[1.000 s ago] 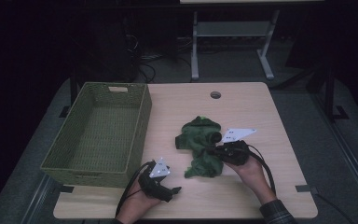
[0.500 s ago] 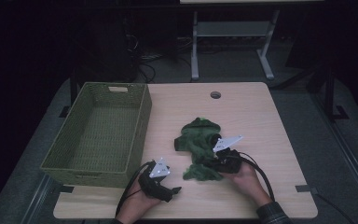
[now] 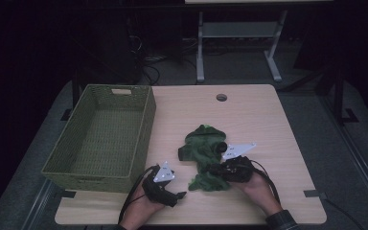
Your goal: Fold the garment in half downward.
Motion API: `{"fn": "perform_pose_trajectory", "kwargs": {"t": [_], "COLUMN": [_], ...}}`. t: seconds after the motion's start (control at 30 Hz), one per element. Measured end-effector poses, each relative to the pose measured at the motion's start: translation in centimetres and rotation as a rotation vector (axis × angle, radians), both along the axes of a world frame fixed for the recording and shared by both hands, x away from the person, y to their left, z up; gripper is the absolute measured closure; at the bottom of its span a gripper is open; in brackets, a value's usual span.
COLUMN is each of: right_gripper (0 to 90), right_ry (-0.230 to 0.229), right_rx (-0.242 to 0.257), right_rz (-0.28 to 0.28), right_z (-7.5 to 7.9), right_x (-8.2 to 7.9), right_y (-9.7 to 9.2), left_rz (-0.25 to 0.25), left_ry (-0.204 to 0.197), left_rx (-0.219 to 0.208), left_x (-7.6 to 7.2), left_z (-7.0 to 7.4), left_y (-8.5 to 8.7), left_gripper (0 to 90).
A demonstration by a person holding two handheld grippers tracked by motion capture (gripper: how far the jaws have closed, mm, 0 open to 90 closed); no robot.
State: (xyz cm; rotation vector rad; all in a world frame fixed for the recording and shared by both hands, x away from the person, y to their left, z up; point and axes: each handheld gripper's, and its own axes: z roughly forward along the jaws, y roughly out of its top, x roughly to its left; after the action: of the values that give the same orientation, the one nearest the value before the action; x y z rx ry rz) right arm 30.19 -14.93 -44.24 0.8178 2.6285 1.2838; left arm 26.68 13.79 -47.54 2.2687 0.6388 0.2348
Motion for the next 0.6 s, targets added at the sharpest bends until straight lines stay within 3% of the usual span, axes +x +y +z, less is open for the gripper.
{"fn": "perform_pose_trajectory", "kwargs": {"t": [0.07,0.3,0.6], "right_gripper": [69.6,60.6,59.7], "right_ry": [-0.013,-0.046,-0.086], "right_rx": [0.009,0.018,0.024], "right_rz": [-0.017,-0.08,-0.141], "right_z": [0.7,2.5,4.3], "right_x": [0.0,1.4,4.7], "right_y": [-0.5,-2.3,-3.1], "left_rz": [0.01,0.022,0.056], "left_ry": [0.013,-0.013,-0.041], "left_rx": [-0.01,-0.03,-0.069], "left_x": [0.1,0.5,3.7], "left_z": [0.3,1.9,4.6], "left_y": [-0.1,-0.7,-1.6], "left_gripper": [16.9,20.9,31.6]}}
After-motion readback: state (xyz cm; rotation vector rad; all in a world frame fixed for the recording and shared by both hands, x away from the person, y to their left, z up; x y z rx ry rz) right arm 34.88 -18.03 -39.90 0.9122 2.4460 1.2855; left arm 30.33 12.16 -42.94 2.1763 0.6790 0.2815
